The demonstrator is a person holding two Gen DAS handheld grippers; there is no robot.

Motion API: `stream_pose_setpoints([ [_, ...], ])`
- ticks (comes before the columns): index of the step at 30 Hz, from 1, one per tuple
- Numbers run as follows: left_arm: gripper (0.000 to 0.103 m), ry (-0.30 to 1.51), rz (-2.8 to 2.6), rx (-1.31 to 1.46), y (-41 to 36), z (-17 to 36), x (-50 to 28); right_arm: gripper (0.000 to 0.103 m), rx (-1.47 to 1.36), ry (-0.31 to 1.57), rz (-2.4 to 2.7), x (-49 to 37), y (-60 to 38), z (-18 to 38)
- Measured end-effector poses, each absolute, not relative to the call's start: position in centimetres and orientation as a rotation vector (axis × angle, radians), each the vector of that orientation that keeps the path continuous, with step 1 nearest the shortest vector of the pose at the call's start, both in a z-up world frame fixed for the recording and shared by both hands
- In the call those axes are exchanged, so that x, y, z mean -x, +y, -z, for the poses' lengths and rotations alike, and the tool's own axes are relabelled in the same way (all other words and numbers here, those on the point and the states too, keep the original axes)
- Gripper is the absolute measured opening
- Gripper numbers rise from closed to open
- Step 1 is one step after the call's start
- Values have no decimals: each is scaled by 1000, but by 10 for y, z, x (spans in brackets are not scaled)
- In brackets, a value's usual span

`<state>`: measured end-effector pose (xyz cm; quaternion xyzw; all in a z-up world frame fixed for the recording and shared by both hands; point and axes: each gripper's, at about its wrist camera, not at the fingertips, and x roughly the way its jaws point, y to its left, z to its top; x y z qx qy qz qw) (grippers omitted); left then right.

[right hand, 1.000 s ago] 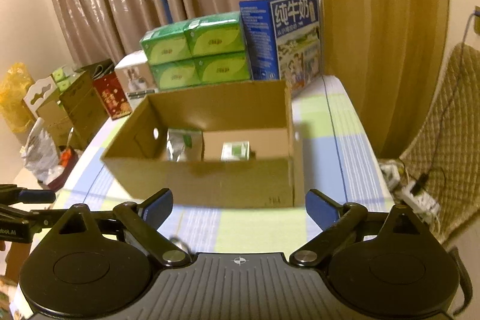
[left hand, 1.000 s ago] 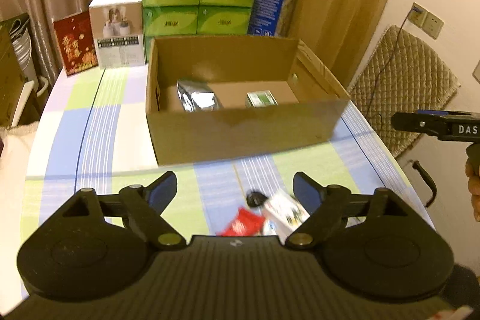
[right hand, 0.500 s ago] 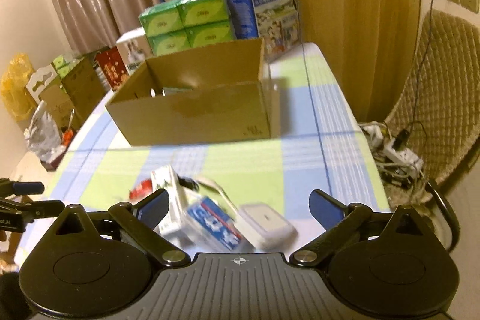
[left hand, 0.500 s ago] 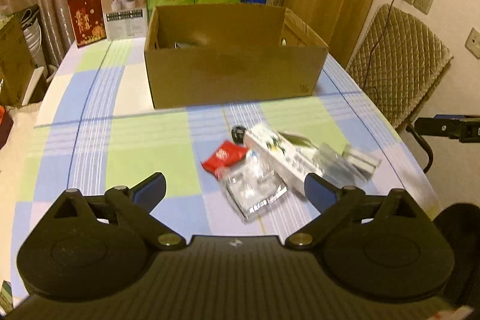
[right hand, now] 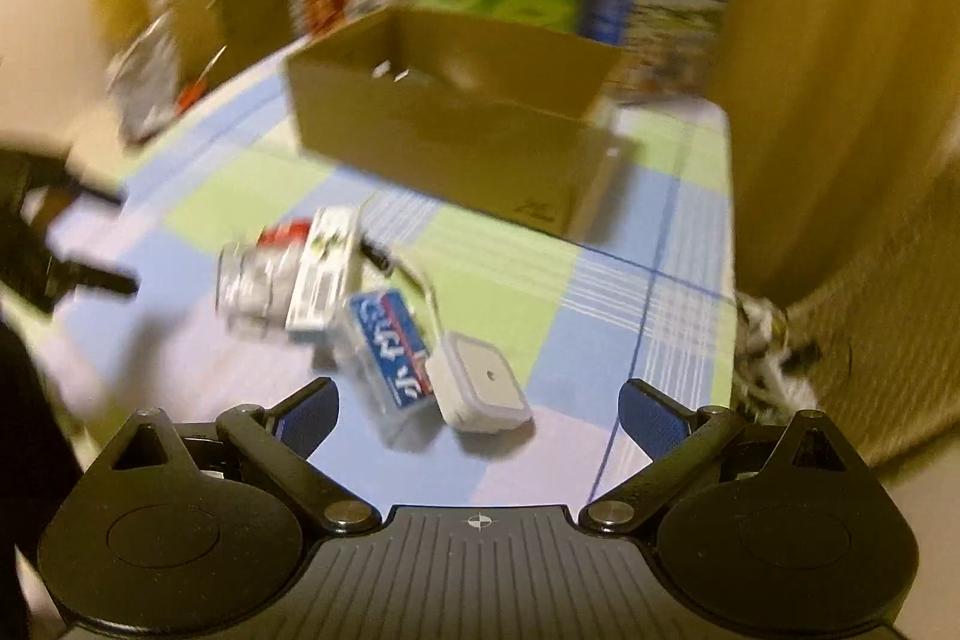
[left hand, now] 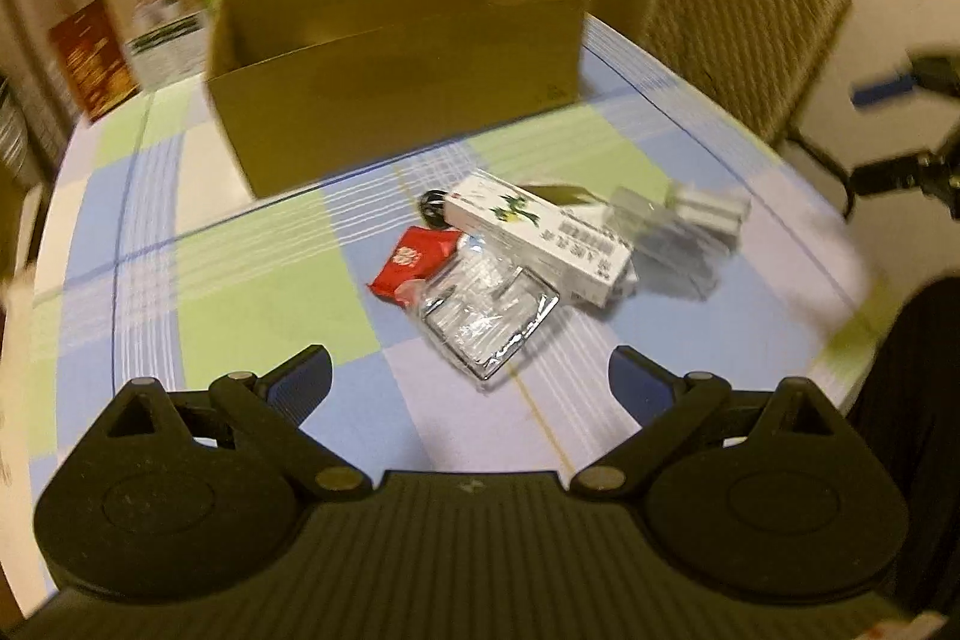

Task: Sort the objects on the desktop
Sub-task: 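Grasp the white plug adapter with the right tool while the left tool approaches the plastic rack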

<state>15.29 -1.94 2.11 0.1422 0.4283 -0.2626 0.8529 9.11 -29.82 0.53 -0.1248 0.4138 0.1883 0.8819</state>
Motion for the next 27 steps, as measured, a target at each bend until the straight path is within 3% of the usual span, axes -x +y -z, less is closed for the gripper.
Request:
stream_pose_setpoints([
  [18,93,777,792,-786,-53,43,-176,97,974,822,-699,-115,-272,63],
  [27,87,765,844,-867,-63,64,-185,96,960,896,-763,-136,-274,90],
])
